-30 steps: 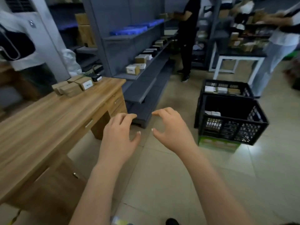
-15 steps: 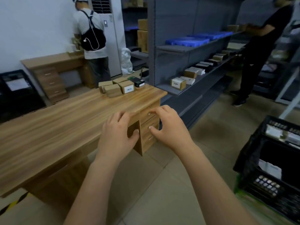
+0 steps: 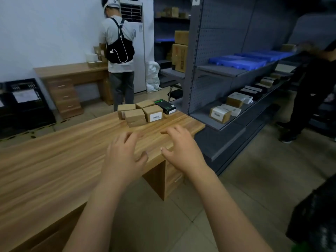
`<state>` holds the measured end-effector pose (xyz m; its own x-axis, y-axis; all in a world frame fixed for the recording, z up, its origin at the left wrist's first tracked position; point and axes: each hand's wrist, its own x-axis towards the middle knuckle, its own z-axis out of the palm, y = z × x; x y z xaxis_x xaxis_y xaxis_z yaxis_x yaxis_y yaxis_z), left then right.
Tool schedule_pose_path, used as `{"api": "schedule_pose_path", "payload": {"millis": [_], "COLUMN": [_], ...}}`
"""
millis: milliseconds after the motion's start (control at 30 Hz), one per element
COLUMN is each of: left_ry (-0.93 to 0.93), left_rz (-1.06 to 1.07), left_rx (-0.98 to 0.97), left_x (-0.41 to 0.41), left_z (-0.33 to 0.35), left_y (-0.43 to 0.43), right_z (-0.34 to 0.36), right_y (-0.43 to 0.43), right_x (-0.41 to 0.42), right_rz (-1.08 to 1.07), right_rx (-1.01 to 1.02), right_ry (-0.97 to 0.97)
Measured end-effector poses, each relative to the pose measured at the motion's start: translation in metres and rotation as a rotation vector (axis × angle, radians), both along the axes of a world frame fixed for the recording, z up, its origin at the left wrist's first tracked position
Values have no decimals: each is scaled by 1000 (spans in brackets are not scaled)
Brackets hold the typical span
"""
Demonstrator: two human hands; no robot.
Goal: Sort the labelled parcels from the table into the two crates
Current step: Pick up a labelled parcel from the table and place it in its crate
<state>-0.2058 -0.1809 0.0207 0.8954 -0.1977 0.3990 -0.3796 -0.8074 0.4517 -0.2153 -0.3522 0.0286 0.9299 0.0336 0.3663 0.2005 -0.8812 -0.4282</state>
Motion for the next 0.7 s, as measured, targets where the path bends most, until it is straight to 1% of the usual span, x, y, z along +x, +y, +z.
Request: {"api": "schedule_pose_path", "payload": {"millis": [133,333,500,600,700], "left_ry": [0,16,66,101,145], "left_rz": [41,3,17,33,71], "left_rx": [36,51,65,50,78], "left_x": [85,207,283,326,378], "left_z": [8,10,-6,-20,-39], "left_y": [12,38,45,41,32], "right_z": [4,4,-14,-26,-40], "right_y": [17,36,32,25,18], "right_x": [89,206,283,328,380], "right_rz": [8,-4,-21,-14,-8], "right_rx": [27,69,90,85,75], "right_ry": [7,26,44,84,105]}}
